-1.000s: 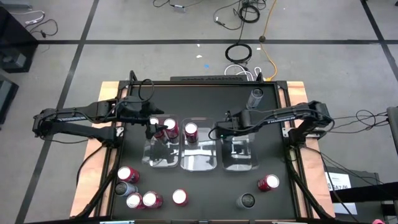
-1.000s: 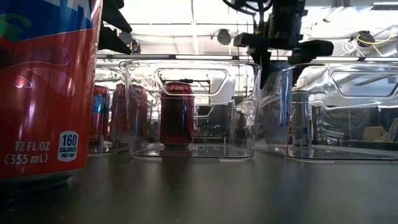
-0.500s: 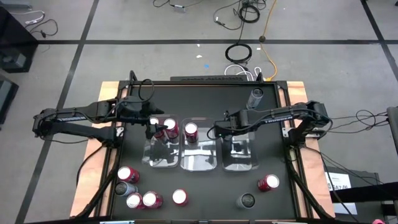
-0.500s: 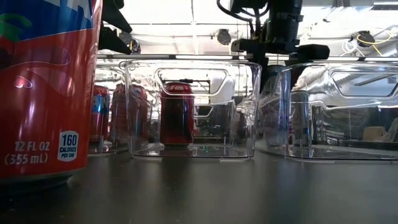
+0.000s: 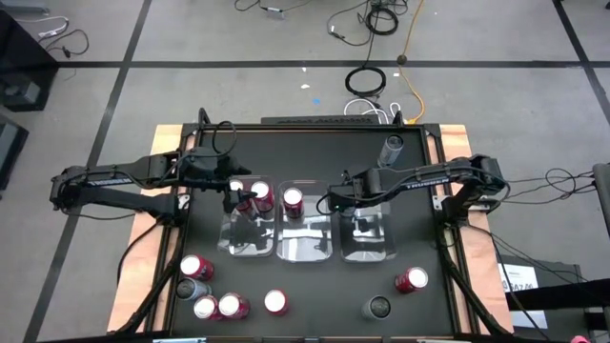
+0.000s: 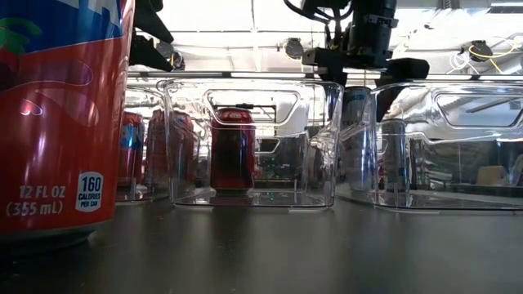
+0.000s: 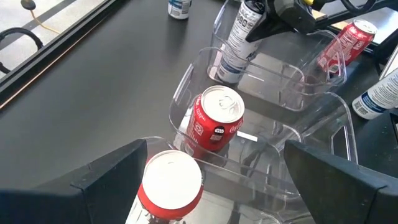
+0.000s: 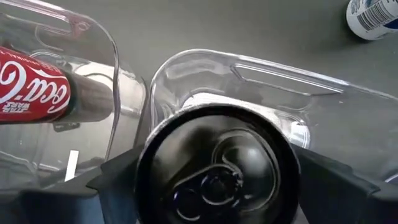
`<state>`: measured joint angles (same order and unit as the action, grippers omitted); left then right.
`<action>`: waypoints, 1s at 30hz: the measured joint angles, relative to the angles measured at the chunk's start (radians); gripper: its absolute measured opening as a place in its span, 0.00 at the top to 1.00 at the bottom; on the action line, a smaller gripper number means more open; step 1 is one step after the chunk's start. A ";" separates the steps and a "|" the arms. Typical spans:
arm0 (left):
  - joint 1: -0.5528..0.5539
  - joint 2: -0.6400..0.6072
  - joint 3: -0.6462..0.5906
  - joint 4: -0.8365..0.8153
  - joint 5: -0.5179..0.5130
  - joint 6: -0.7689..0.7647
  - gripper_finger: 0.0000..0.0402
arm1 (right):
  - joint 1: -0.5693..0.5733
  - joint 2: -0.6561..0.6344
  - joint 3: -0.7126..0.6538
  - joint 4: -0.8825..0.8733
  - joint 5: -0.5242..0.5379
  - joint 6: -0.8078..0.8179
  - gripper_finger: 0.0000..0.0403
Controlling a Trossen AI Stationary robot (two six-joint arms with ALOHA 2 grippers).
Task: Sort soda cans
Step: Put the top left white blue soda can into the right transparent bin, then put the top white blue soda can into the right transparent bin
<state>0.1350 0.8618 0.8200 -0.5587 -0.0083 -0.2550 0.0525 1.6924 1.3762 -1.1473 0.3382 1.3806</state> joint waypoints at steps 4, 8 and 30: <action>0.000 0.000 0.000 0.000 0.000 0.000 0.04 | 0.000 -0.003 0.000 -0.001 -0.003 -0.006 0.13; 0.000 0.000 0.000 0.000 0.000 0.000 0.04 | 0.000 -0.025 0.000 0.000 -0.003 -0.006 0.13; 0.000 0.000 0.000 0.000 0.000 0.000 0.04 | -0.013 -0.339 -0.001 -0.058 0.223 -0.023 0.13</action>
<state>0.1349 0.8619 0.8197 -0.5589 -0.0082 -0.2546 0.0390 1.3535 1.3750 -1.2053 0.5607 1.3576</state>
